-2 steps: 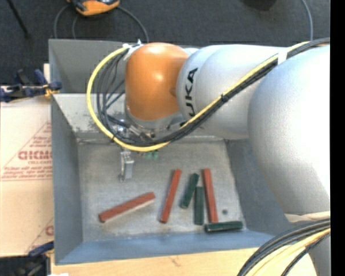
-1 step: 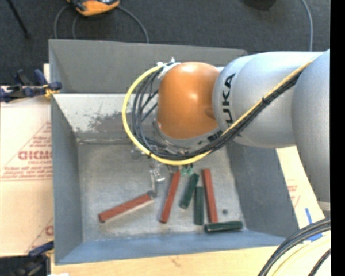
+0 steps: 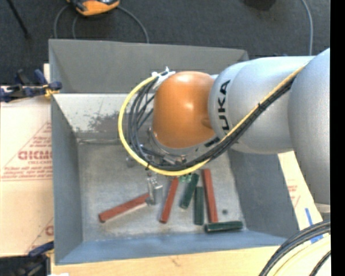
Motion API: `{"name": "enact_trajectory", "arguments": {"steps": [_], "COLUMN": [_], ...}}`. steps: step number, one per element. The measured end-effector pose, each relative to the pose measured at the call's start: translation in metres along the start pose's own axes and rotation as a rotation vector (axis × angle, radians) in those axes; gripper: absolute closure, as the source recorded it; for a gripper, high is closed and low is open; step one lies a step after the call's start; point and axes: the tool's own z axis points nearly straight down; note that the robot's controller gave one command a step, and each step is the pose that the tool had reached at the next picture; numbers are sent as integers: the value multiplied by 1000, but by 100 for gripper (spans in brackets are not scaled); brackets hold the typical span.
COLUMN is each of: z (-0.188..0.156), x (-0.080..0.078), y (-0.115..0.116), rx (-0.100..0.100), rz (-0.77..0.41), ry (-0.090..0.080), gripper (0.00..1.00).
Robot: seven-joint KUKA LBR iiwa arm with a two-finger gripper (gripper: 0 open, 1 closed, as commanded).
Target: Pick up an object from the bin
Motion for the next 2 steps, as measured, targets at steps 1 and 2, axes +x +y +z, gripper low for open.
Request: {"name": "enact_trajectory", "arguments": {"steps": [1,2], "z": [66,90], "x": [-5,-13], "y": [26,32], "rx": [-1,-5], "rz": [-74,-148], "ry": [-6,-12], "gripper": [0,100]}}
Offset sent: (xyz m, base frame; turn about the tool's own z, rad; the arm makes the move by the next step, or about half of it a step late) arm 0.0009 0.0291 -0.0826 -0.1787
